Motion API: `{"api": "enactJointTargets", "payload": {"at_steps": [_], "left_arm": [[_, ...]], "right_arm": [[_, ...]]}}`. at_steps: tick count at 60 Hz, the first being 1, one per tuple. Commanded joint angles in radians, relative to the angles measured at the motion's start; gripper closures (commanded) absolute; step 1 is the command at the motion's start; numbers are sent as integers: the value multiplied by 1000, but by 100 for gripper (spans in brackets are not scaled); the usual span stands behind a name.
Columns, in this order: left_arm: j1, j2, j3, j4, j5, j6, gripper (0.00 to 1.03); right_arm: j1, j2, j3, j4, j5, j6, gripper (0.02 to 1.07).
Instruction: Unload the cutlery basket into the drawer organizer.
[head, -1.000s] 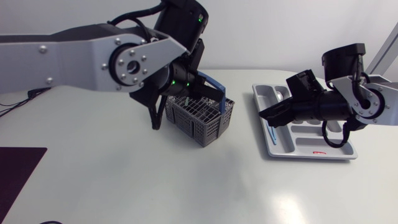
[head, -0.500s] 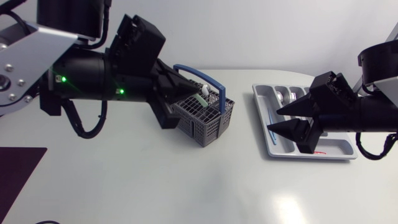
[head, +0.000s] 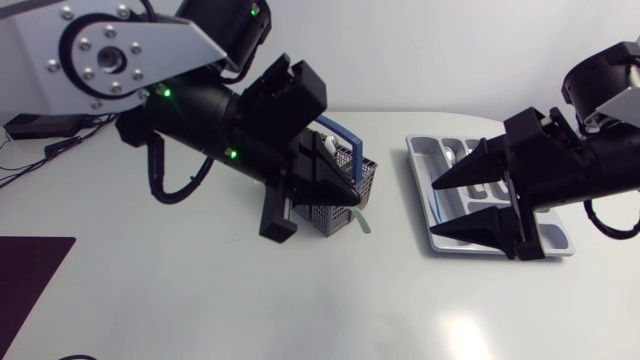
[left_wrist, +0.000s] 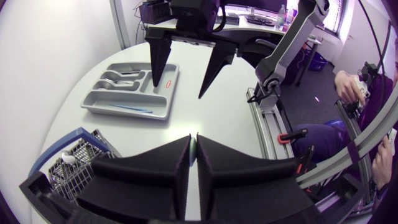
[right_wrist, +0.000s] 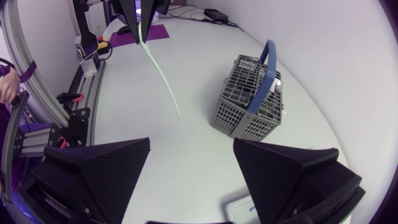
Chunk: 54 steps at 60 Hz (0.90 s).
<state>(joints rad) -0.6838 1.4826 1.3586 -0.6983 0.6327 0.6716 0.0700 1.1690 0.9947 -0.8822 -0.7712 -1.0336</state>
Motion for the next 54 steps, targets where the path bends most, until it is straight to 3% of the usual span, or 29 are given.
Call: {"api": "enactJointTargets", "payload": {"at_steps": [1,12,19,25,35,45,54], "left_arm": [[-3,50,66,-20,35,34,100],[-2,102,114,-21,119,-7,100],[9,139,148,-33,190,-43,100],[7,148,155,-33,202,-55,100],[12,156,160,-27,208,-64,100],[15,159,165,-21,223,-81,100],[21,168,172,-21,234,-99,100]], "right_arm": [[17,4,16,-6,-23,-22,9],[106,-12,-61,141,-16,90,20],[143,-28,-99,244,3,147,39],[162,-26,-111,250,7,155,50],[182,-51,-146,255,12,149,83],[189,-52,-191,275,15,153,85],[189,-45,-195,310,15,179,98]]}}
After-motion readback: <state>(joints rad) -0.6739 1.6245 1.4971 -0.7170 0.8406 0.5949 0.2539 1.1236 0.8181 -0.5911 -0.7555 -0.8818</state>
